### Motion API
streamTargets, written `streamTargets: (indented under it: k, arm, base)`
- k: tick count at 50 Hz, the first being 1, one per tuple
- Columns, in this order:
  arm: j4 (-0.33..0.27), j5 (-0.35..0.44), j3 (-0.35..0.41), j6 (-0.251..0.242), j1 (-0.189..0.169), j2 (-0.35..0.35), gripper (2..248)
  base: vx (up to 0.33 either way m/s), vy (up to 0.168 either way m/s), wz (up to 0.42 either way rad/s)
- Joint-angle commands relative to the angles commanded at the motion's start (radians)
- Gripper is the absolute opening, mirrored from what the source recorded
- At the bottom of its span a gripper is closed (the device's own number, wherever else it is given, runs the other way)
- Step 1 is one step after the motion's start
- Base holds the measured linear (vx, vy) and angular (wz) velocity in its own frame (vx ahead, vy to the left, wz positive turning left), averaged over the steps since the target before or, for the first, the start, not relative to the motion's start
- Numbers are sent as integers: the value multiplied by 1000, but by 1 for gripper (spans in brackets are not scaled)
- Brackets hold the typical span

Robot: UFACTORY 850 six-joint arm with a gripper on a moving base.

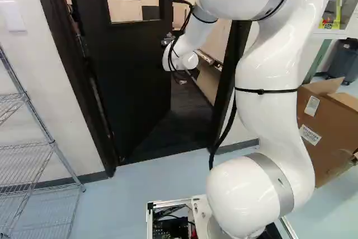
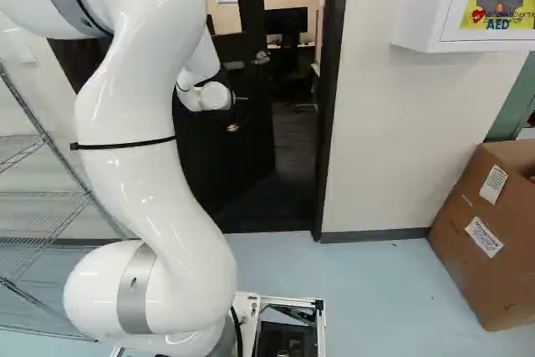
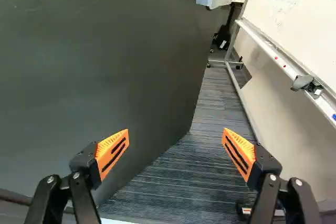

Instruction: Open the door and move inside

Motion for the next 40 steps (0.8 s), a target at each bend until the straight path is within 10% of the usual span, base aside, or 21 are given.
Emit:
streamTargets:
  k: [40]
  arm:
    - [0, 90, 219, 0, -57, 187, 247]
  base:
    - [0, 0, 0]
